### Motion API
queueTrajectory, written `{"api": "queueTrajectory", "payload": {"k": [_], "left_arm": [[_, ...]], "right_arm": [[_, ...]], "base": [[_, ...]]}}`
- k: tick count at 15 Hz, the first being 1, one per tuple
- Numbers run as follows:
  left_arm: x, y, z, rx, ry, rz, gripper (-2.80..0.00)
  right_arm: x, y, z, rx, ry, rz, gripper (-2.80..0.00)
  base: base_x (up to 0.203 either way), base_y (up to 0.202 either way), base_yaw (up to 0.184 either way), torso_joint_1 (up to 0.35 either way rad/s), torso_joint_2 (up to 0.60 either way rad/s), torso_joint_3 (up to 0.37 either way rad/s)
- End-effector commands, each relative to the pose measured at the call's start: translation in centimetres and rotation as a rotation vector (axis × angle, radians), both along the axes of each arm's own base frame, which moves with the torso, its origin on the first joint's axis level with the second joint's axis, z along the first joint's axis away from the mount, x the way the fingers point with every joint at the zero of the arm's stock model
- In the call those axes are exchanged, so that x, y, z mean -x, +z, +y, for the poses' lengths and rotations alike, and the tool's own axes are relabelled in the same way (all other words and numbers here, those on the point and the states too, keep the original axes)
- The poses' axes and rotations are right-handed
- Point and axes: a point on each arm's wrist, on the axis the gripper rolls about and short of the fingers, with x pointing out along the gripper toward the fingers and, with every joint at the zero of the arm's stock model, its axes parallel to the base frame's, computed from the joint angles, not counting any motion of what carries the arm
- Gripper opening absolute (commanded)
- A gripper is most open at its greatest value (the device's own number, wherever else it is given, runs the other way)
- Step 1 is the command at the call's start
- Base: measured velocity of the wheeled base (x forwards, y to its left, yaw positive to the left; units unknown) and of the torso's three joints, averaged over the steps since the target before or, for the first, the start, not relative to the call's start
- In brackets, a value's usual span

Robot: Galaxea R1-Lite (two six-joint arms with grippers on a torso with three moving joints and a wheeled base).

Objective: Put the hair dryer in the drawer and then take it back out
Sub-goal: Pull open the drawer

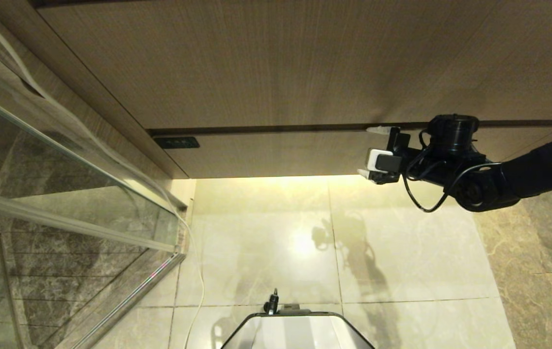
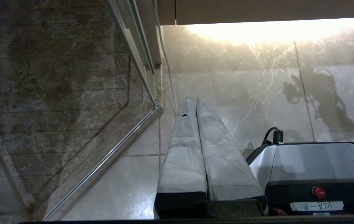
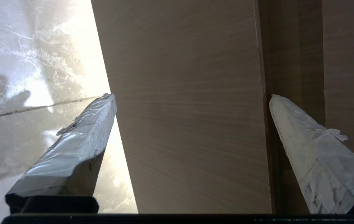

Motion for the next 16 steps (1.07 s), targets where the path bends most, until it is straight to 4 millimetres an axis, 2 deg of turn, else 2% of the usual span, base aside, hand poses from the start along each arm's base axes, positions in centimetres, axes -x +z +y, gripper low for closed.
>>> {"api": "queueTrajectory", "payload": {"k": [1, 16], "left_arm": [[0.0, 0.0, 0.0, 0.000, 0.001, 0.002, -2.80], [0.0, 0.0, 0.0, 0.000, 0.001, -0.001, -2.80]], "right_arm": [[-0.1, 0.2, 0.0, -0.001, -0.010, -0.011, 0.00], [-1.5, -0.3, 0.4, -0.007, -0.060, -0.022, 0.00]], "base": [[0.000, 0.000, 0.000, 0.000, 0.00, 0.000], [0.000, 0.000, 0.000, 0.000, 0.00, 0.000]]}}
